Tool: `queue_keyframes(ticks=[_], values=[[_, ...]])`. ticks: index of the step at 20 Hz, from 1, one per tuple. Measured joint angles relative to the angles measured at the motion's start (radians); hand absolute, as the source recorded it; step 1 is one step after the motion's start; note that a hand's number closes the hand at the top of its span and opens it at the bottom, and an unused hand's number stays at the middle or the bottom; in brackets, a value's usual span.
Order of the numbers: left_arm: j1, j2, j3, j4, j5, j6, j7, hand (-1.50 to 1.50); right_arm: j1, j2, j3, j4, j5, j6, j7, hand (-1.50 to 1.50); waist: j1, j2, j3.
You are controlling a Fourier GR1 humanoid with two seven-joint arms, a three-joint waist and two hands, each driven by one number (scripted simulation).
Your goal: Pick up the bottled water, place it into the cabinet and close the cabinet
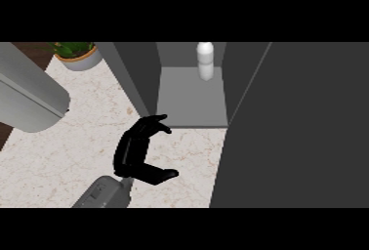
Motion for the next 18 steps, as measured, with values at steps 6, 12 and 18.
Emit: queue_keyframes(ticks=[6, 12, 18], values=[[0.152, 0.113, -0.007, -0.174, 0.018, -0.055, 0.030, -1.50, 0.003, -0.012, 0.074, -0.006, 0.002, 0.033, -0.004, 1.50, 0.004, -0.002, 0.000], [0.293, 0.235, 0.043, -0.290, 0.026, -0.088, 0.002, -1.50, -0.029, -0.010, 0.222, -0.016, 0.001, -0.010, 0.027, 1.50, 0.008, -0.003, -0.001], [0.418, 0.369, 0.123, -0.384, 0.026, -0.095, -0.028, -1.50, -0.077, 0.009, 0.403, -0.018, 0.009, -0.076, 0.055, 1.50, 0.017, -0.006, -0.002]])
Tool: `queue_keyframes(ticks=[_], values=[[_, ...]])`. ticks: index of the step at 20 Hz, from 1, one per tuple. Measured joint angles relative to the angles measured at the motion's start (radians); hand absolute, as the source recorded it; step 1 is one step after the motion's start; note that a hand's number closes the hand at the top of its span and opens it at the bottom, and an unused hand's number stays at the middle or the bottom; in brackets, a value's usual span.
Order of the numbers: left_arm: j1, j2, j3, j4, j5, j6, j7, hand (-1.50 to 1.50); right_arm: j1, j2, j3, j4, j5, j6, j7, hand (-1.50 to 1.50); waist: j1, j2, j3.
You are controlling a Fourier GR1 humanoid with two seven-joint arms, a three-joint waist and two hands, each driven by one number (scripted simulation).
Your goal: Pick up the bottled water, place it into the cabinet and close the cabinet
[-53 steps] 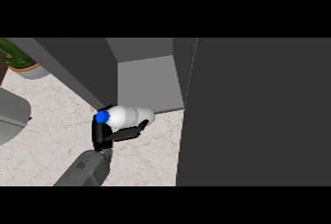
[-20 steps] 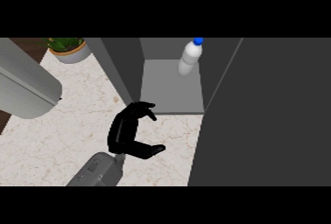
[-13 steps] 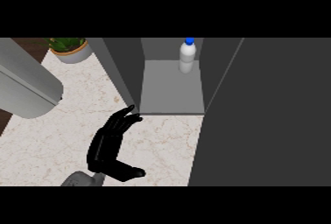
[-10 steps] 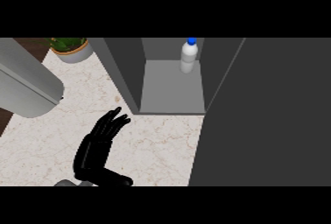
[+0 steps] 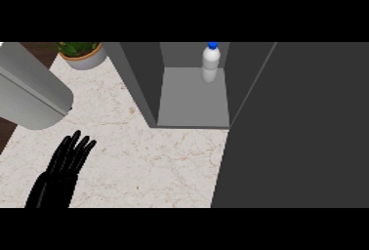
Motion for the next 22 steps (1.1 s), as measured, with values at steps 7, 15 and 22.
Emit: queue_keyframes(ticks=[7, 15, 22], values=[[0.090, 0.094, 0.051, -0.071, -0.006, -0.043, -0.038, -1.50, -0.136, 0.037, 0.231, 0.008, 0.028, -0.105, 0.031, 1.50, 0.003, -0.003, -0.003], [0.153, 0.172, 0.111, -0.143, 0.038, -0.083, -0.023, -1.50, -0.375, 0.097, 0.469, 0.047, 0.143, -0.287, 0.093, 1.50, 0.005, -0.008, -0.004], [0.178, 0.233, 0.169, -0.202, 0.092, -0.110, 0.020, -1.50, -0.624, 0.289, 0.704, 0.137, 0.485, -0.531, 0.172, 1.50, 0.009, -0.005, -0.003]])
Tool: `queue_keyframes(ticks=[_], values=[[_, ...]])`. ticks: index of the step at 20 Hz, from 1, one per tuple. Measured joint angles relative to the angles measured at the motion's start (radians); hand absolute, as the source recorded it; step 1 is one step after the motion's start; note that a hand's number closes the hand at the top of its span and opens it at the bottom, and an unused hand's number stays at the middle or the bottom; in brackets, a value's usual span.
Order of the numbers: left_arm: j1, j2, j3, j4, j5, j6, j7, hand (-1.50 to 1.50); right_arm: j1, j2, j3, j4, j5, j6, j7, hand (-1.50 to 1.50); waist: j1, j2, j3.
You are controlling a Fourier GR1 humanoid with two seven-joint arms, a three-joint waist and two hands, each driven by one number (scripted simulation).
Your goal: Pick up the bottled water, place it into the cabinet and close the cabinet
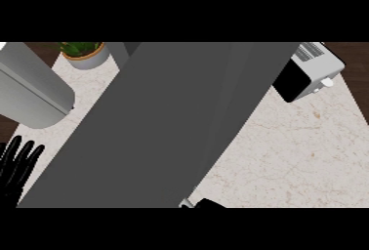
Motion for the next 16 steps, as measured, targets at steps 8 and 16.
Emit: queue_keyframes(ticks=[8, 16], values=[[0.053, 0.038, 0.045, -0.105, 0.028, -0.002, 0.039, -1.50, -0.325, 0.095, 0.073, 0.289, -0.015, -0.341, -0.048, 1.50, 0.029, 0.014, 0.003], [0.081, 0.049, 0.107, -0.148, 0.051, -0.017, 0.071, -1.50, -0.542, 0.109, -0.014, 0.538, -0.283, -0.292, -0.141, 1.50, 0.026, 0.024, 0.005]])
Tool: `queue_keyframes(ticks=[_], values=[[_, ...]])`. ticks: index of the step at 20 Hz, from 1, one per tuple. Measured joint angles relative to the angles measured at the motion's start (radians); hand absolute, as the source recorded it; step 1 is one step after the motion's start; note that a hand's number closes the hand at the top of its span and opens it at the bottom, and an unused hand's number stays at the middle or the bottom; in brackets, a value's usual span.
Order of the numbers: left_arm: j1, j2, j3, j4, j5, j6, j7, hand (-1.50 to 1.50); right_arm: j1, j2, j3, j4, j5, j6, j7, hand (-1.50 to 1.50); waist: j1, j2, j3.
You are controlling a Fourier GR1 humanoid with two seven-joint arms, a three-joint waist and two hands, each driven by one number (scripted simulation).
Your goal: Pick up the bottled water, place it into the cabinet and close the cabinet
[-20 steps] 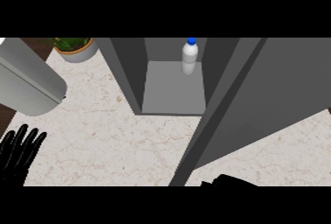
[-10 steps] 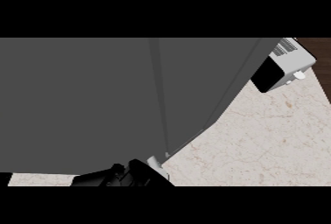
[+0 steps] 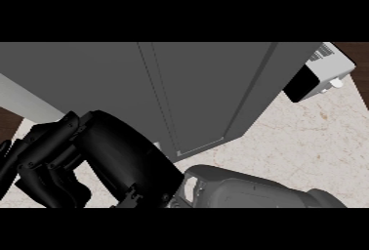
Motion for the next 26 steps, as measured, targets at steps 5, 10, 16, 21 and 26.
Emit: queue_keyframes(ticks=[5, 10, 16, 21, 26], values=[[0.022, 0.009, 0.044, -0.035, 0.022, 0.004, 0.031, -1.50, 0.001, 0.002, -0.031, 0.099, -0.138, 0.224, -0.011, 1.50, -0.009, 0.001, 0.001], [0.069, -0.010, 0.086, -0.064, 0.012, -0.014, 0.040, -1.50, 0.021, -0.001, -0.102, 0.242, -0.157, 0.379, -0.072, 1.50, -0.021, -0.002, 0.001], [0.079, -0.033, 0.121, -0.073, 0.009, -0.036, 0.076, -1.50, 0.031, -0.033, -0.206, 0.364, -0.121, 0.484, -0.137, 1.50, -0.032, -0.003, 0.000], [0.069, -0.039, 0.146, -0.083, 0.020, -0.036, 0.114, -1.50, 0.026, -0.053, -0.245, 0.428, -0.048, 0.491, -0.199, 1.50, -0.030, -0.010, -0.004], [0.088, -0.064, 0.135, -0.098, -0.007, -0.036, 0.118, -1.50, 0.027, -0.062, -0.247, 0.456, 0.000, 0.499, -0.235, 1.50, -0.022, -0.021, -0.012]])
